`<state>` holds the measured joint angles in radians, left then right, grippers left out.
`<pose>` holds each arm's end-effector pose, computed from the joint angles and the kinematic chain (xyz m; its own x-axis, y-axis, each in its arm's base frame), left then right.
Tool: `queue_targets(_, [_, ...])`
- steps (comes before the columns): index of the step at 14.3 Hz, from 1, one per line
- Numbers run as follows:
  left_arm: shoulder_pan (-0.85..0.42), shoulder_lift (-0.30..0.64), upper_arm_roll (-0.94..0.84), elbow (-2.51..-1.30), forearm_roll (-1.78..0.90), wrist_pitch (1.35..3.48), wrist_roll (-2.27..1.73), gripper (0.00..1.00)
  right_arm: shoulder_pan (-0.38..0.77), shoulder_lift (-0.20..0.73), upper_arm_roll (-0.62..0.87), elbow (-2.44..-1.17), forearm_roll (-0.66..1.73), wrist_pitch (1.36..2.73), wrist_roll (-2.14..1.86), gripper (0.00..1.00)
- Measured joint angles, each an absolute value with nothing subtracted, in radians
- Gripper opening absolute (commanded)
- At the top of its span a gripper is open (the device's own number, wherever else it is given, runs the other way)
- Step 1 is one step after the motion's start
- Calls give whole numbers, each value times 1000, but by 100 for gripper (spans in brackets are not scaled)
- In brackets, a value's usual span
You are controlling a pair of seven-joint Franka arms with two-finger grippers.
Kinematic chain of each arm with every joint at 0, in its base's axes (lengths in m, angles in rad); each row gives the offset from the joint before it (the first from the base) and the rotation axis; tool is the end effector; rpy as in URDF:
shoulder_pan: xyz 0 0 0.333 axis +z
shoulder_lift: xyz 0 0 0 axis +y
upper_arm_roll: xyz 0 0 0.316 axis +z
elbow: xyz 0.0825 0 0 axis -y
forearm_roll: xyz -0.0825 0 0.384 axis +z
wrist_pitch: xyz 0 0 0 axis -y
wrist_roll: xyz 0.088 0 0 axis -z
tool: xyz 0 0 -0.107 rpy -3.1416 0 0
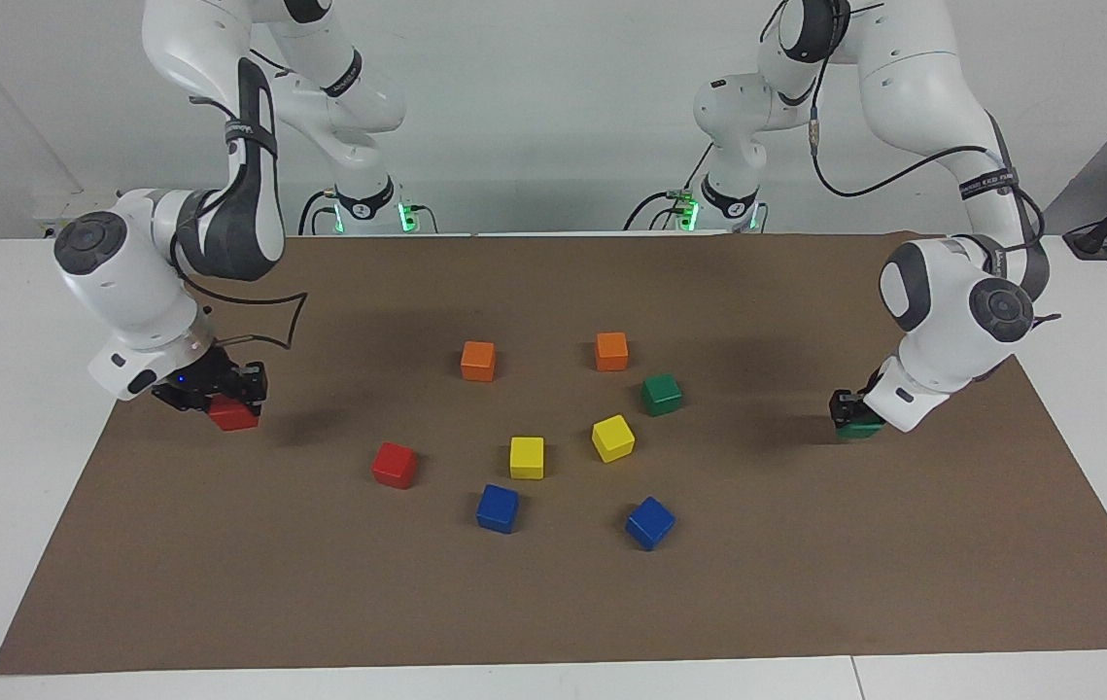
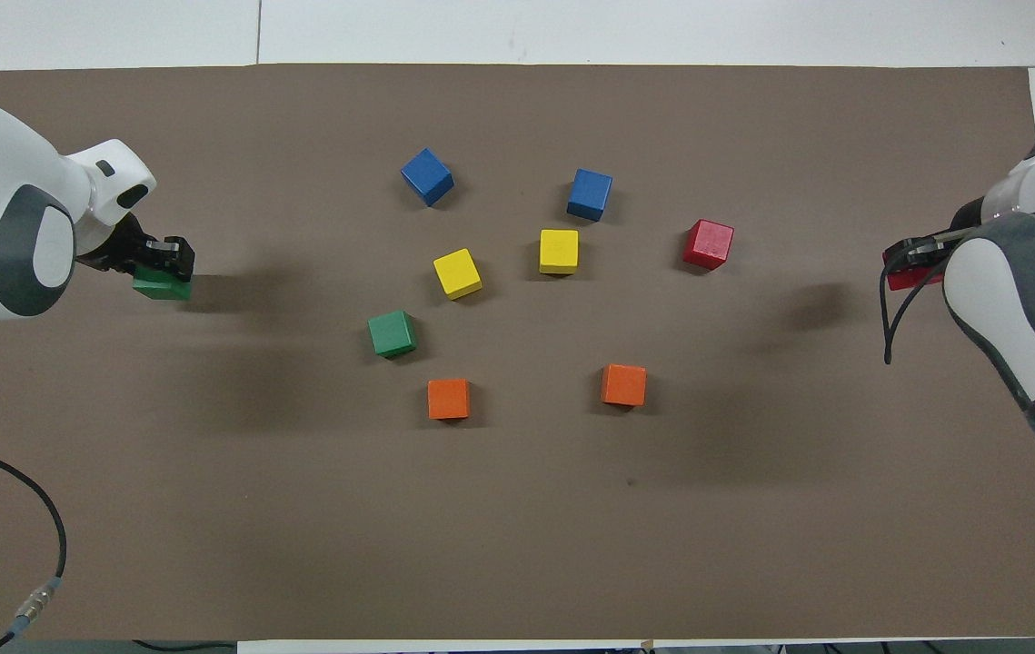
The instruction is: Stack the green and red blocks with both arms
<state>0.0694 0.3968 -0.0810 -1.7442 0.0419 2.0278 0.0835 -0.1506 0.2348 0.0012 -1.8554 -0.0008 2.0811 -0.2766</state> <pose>0.6414 -0.0008 0.3392 0.9876 -0.1106 -0.1114 -0.1107 -0.9938 0.0053 0.6082 -0.0916 0.3944 0.9918 0.1272 -0.0089 0.1272 -0.9919 -0.0021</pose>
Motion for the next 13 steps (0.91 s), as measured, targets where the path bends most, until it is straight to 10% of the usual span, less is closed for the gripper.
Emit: queue_targets(13, [90, 368, -83, -1845, 0, 2113, 80, 0, -159, 287, 5, -1974, -1, 2265, -285, 0])
